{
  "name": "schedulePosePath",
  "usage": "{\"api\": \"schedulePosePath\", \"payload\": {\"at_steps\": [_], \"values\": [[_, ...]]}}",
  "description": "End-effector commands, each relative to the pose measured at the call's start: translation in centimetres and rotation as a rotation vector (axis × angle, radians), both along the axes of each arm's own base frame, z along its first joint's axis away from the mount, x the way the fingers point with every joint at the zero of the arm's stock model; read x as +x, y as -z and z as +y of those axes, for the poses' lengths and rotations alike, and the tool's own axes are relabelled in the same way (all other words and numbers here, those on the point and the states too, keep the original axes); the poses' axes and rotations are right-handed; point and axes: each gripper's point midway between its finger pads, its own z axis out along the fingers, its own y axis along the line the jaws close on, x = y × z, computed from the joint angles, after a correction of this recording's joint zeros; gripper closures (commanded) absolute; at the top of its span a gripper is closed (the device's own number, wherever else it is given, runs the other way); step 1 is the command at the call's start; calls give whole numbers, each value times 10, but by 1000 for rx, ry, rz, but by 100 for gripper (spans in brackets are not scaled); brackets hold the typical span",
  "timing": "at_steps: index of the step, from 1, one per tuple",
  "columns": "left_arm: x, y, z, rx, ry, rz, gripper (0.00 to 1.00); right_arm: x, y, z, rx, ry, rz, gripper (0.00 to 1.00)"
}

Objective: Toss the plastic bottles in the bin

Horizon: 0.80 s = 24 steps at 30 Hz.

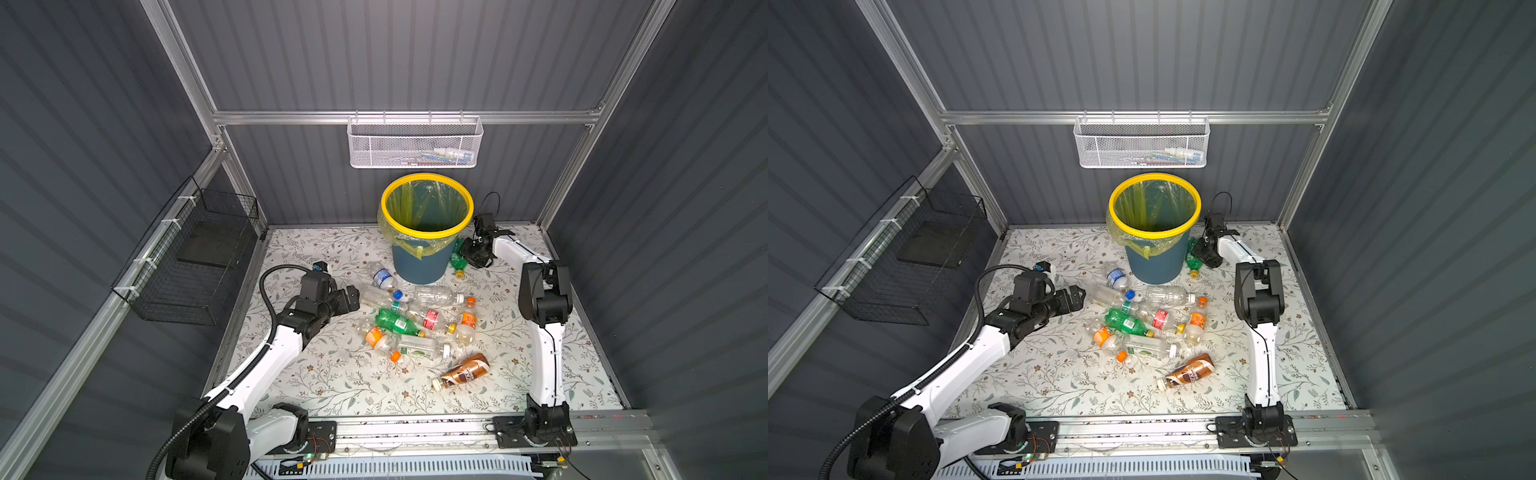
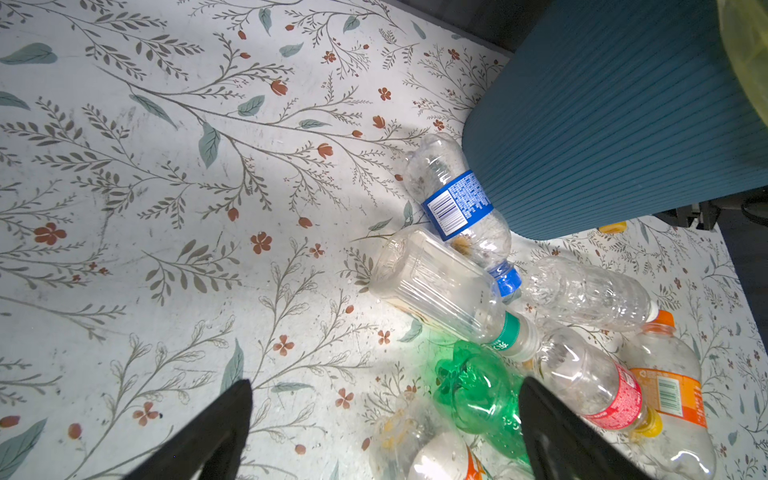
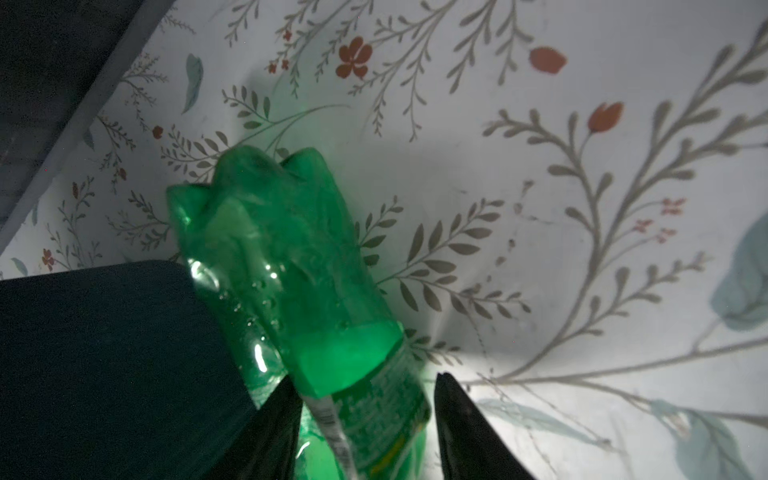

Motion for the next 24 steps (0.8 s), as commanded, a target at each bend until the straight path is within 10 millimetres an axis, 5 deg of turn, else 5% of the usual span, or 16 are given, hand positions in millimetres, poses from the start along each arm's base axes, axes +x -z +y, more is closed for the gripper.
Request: {"api": "schedulePosePath", "payload": {"at_steps": [1, 15, 22, 24], "values": [[2, 2, 1, 10, 6, -9, 0, -5, 6, -6, -55, 2, 35, 54], [-1, 4, 0, -8, 7, -7, 0, -40, 5, -23, -99, 13, 64, 72], [-3, 5, 0, -15, 8, -10, 0, -77, 3, -34, -103, 33, 75, 72], [-3, 6, -1, -20, 10, -8, 0, -84, 0, -36, -95, 39, 74, 62]]}}
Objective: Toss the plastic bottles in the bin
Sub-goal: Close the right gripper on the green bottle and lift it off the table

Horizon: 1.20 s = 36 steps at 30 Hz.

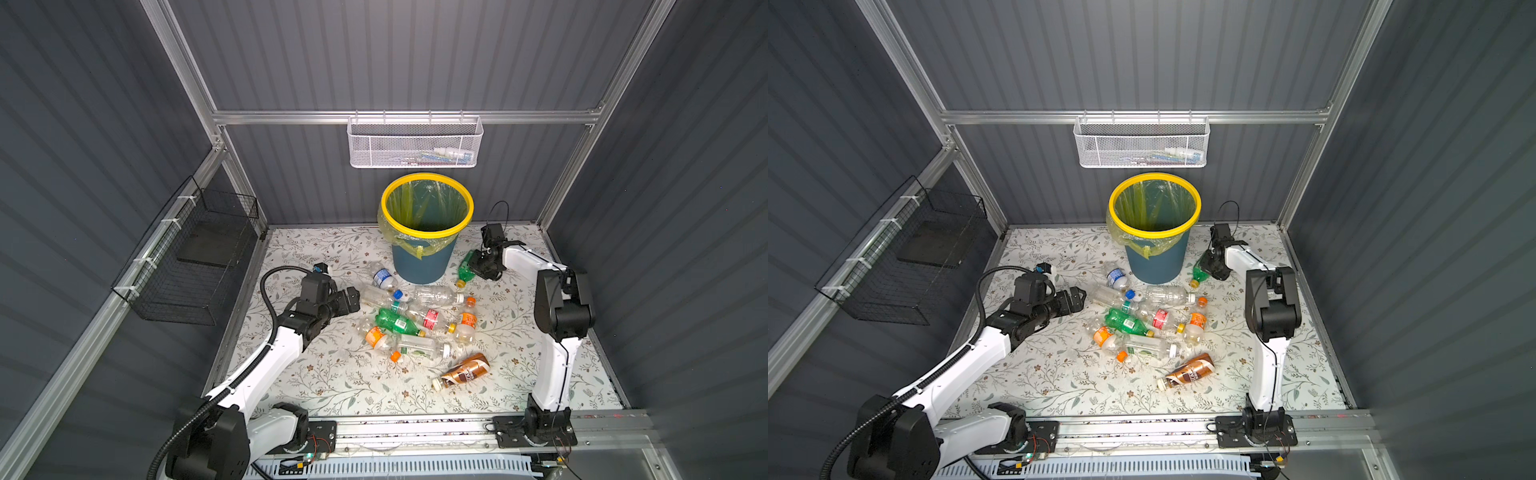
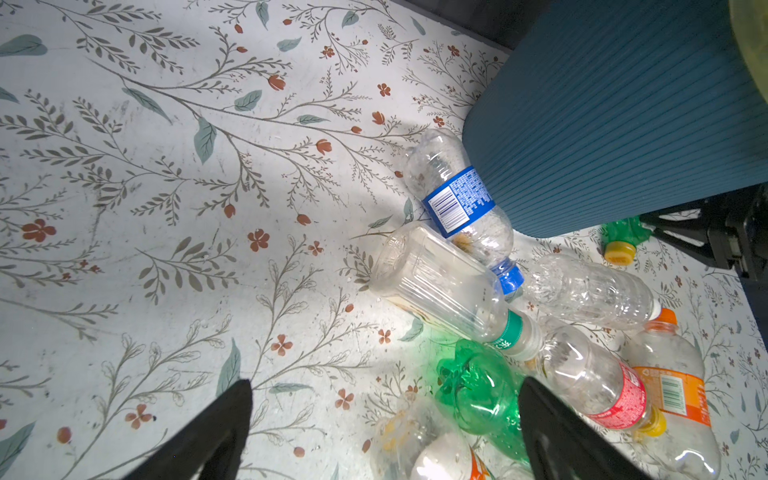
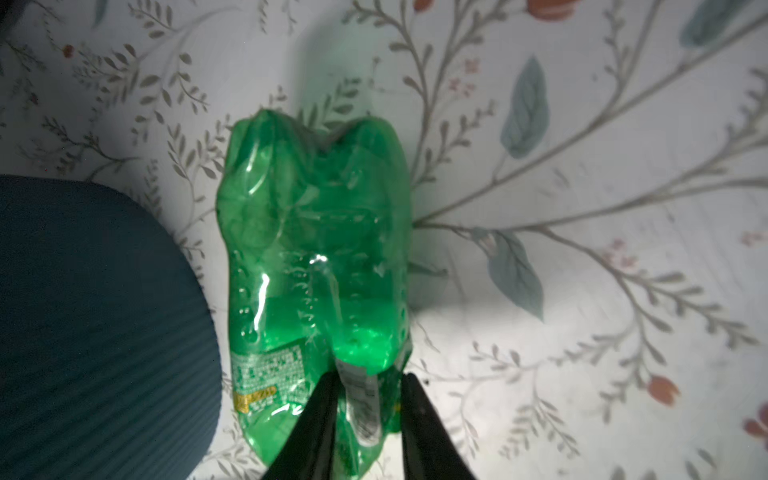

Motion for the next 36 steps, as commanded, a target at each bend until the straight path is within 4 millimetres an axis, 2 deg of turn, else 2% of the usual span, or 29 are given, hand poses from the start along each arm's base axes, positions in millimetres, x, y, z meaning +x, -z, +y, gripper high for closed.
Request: {"api": "schedulePosePath", "payload": {"at_steps": [1, 3, 6, 19, 22, 26, 31, 36], "values": [[-2, 0, -1, -14, 7, -3, 0, -13, 2, -8, -18, 9, 19, 57], [0, 0, -2, -19, 11, -4, 0, -12, -2, -7, -13, 6, 7, 46], [1, -2, -3, -21, 14, -6, 0, -6, -8, -5, 0, 0, -10, 37], [0, -2, -3, -21, 13, -4, 0, 11, -27, 17, 60, -24, -100, 24], [1, -1, -4, -23, 13, -2, 0, 15, -23, 16, 27, -24, -79, 22], [-1, -1, -3, -22, 14, 0, 0, 14, -2, 4, -66, -3, 6, 20], [-3, -1, 0, -13, 9, -1, 0, 22, 3, 12, -79, -23, 5, 16], [-3, -1, -1, -17, 10, 0, 0, 27, 12, 13, -89, -8, 26, 17]]}}
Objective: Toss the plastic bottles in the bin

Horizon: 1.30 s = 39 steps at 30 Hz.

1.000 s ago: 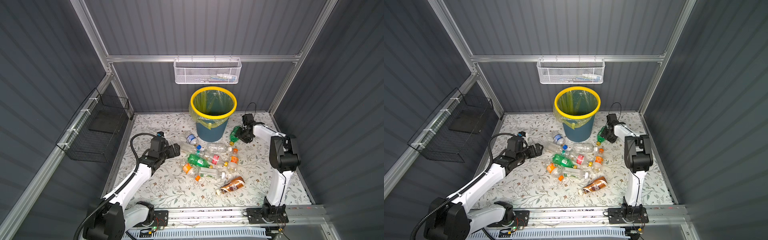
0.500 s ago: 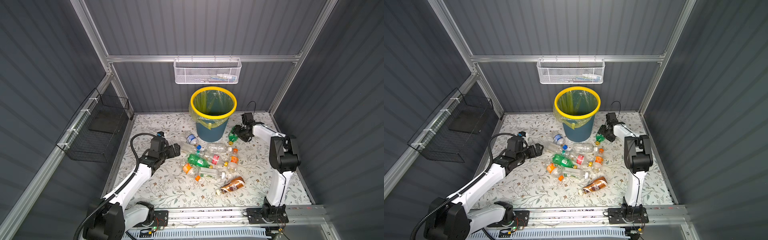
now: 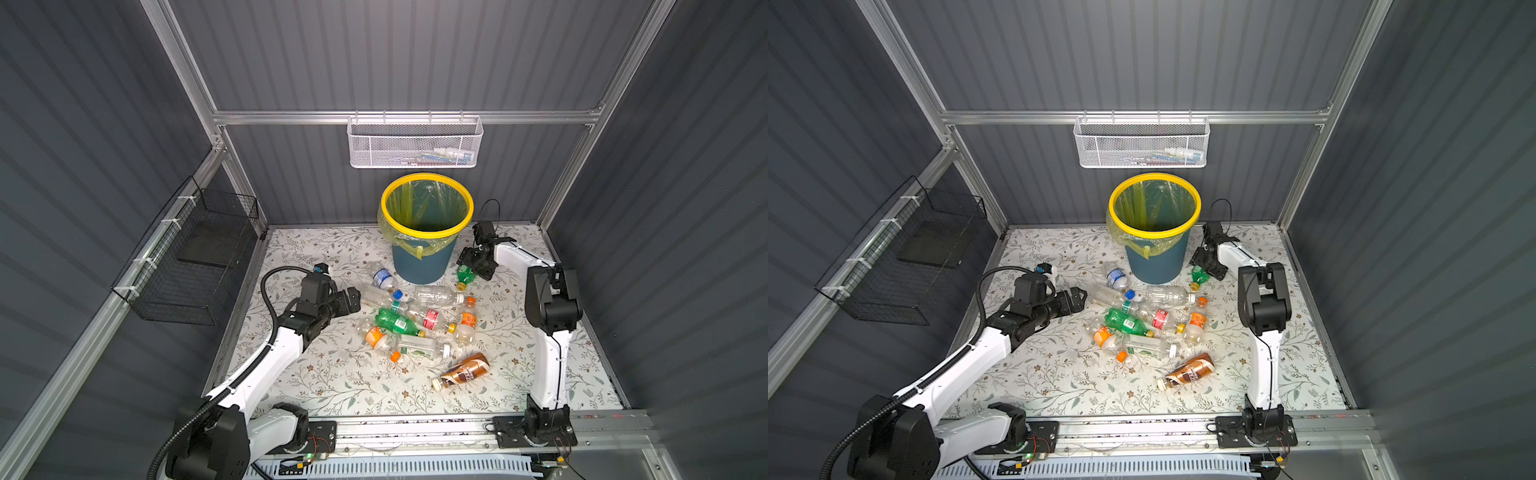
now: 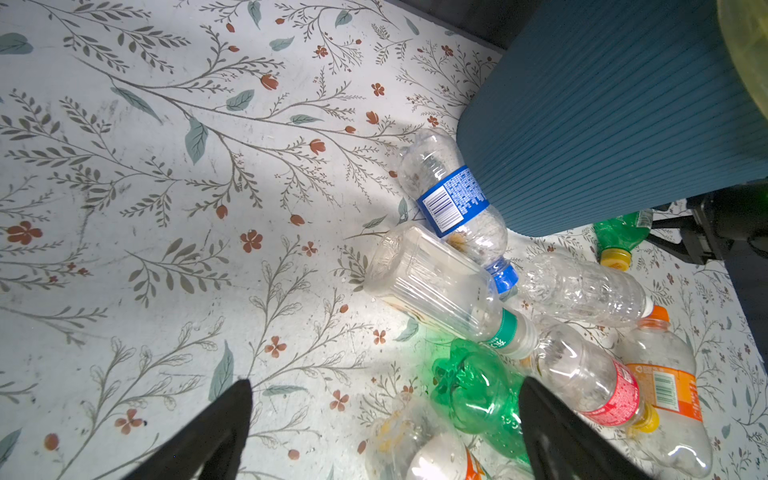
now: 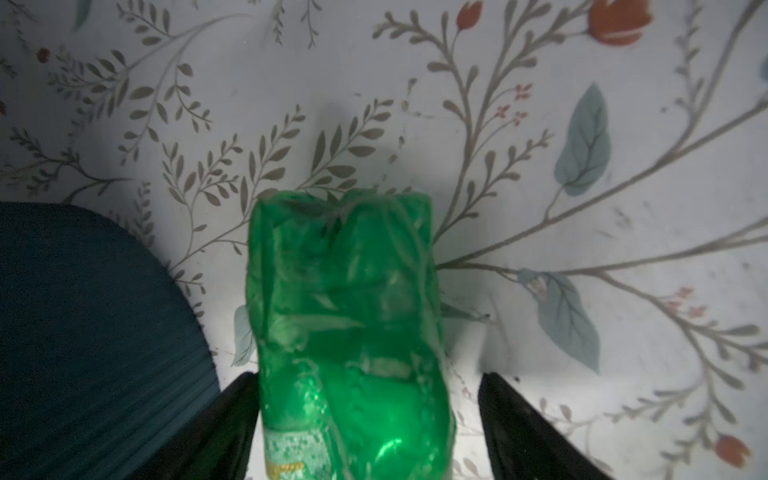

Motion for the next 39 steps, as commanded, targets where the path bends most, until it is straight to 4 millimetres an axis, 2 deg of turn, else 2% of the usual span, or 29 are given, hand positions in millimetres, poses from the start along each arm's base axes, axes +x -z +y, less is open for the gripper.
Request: {"api": "schedulePosePath", "payload": {"at_steps": [1, 9, 14, 16, 21, 24, 27, 33, 37, 39], "values": [[-3, -1, 1, -5, 3, 2, 0, 0, -1, -3, -39, 14, 15, 18], [-2, -1, 1, -2, 4, 2, 0, 0, 1, -7, -50, 38, 13, 33], [-3, -2, 1, -2, 6, 2, 0, -5, -15, -14, -29, 47, -25, 43], [-3, -2, 0, 0, 17, 1, 0, -11, -19, -20, -5, 61, -38, 46], [-4, 0, -3, 10, 49, 3, 0, -34, -44, -37, 32, 89, -99, 50], [-3, -7, -6, 13, 71, -17, 0, -48, -71, -53, 29, 107, -153, 51], [-2, -13, -10, 16, 104, -38, 0, -63, -106, -69, 21, 124, -229, 51], [0, -20, -14, 15, 138, -56, 0, -102, -187, -88, 3, 112, -474, 52], [-1, -21, -16, 1, 136, -55, 0, -136, -243, -93, -48, 83, -683, 56], [-2, -20, -16, -15, 125, -48, 0, -158, -281, -94, -91, 56, -808, 56]]}}
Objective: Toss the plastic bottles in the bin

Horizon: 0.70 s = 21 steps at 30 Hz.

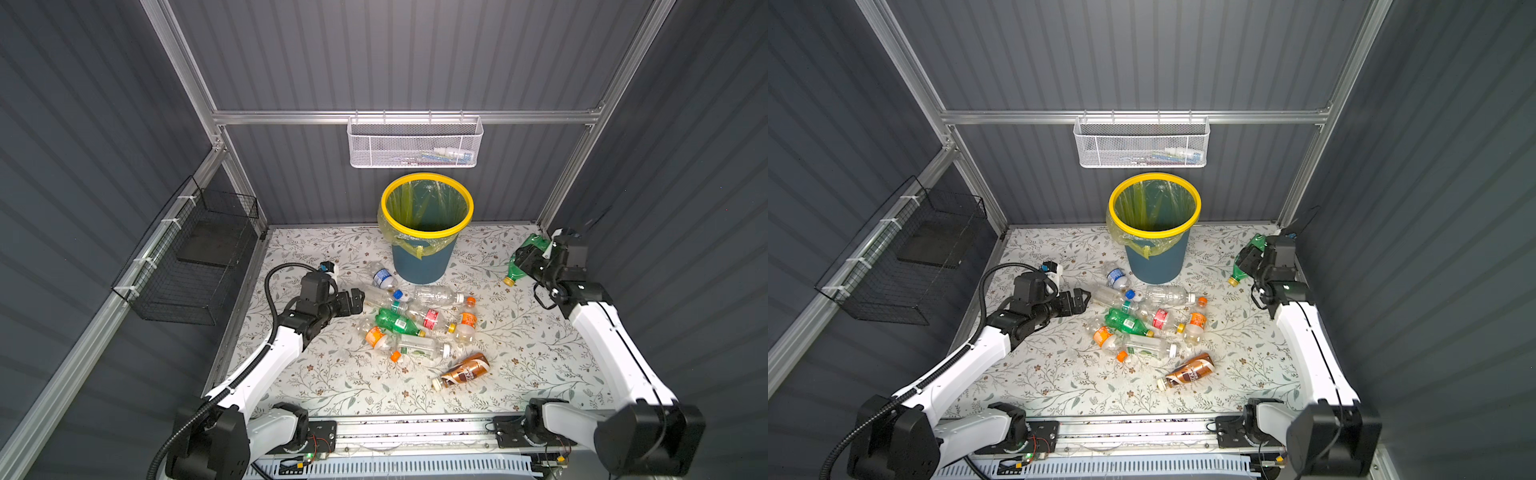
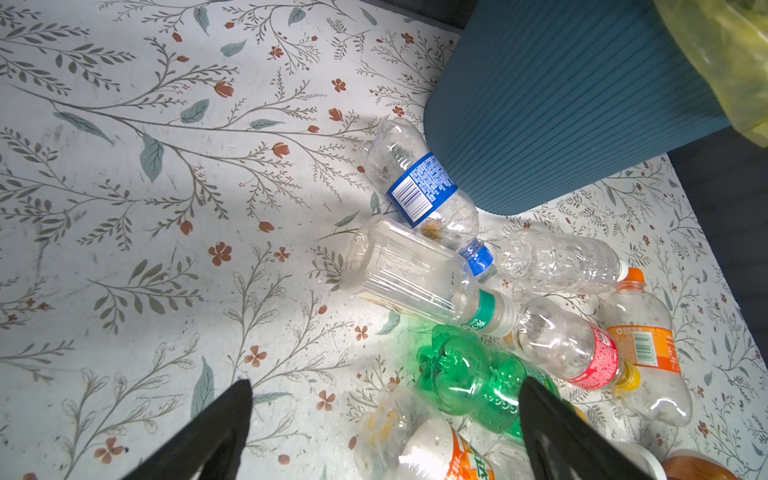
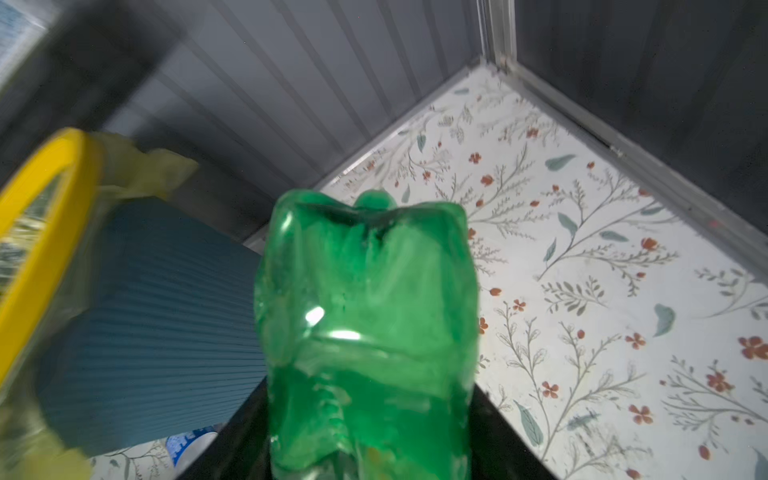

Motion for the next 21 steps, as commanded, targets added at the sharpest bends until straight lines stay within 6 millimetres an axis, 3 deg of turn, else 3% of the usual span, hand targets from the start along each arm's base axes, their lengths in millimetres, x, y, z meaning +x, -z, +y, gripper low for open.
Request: {"api": "schedulePosePath", "payload": {"at_steps": [1, 7, 11, 15, 17, 19, 21], "values": [[2, -14, -3, -39, 1, -21, 0, -22, -54, -3, -124, -24, -204, 56], [0, -12, -12, -223, -74, 37, 0, -80, -151, -1, -242, -28, -528, 54], [-8, -7, -8, -304, -154, 90, 0, -83, -209, 17, -189, -99, -692, 54], [-22, 2, 1, -370, -255, 148, 0, -47, -254, 65, -137, -274, -803, 53], [-28, 8, 1, -417, -296, 198, 0, -11, -261, 110, -130, -405, -789, 53], [-33, 16, 0, -457, -330, 244, 0, 35, -252, 150, -126, -507, -676, 51], [-37, 22, -2, -494, -345, 272, 0, 77, -226, 180, -90, -590, -509, 47]]}}
